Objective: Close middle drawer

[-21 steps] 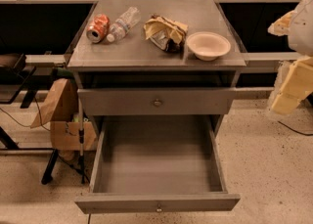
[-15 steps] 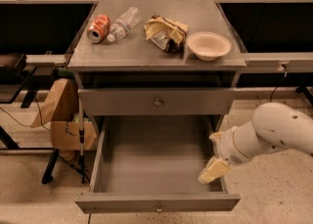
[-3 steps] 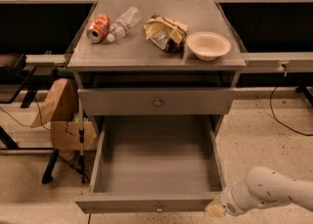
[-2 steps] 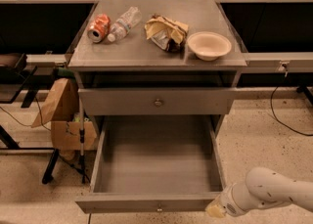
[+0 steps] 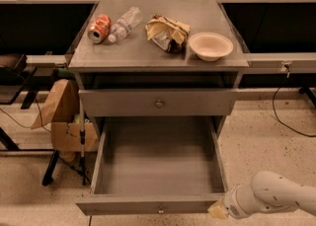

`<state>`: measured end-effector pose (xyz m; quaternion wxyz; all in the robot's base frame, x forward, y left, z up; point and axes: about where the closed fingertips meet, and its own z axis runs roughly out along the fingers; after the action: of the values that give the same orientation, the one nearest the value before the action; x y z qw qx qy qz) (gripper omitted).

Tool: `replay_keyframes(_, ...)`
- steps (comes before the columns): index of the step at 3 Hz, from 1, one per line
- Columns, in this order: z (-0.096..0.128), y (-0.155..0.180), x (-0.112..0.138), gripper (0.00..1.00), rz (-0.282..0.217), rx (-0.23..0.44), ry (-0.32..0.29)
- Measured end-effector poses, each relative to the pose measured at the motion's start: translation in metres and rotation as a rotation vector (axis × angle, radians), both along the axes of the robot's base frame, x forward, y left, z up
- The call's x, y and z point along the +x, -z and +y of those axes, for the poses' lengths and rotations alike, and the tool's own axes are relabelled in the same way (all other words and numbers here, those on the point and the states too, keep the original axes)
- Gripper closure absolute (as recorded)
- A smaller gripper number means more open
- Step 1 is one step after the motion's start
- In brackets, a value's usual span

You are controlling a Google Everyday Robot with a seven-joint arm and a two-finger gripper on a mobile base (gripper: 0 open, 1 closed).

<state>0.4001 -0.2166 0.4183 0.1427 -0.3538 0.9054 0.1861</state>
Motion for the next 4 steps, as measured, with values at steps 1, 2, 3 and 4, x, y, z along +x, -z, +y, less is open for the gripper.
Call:
replay_keyframes(1,-0.001,-0.001,-0.003,1.00,-0.001,0.000,0.003)
replay_keyframes(2,-0.008,-0.003,0.000,1.00,0.001,0.013,0.058)
replay_keyframes(3,-0.018,-0.002,-0.001,1.00,0.007,0.028,0.114)
replay_keyframes(4,-0.019,-0.003,-0.002,1.00,0.007,0.029,0.117)
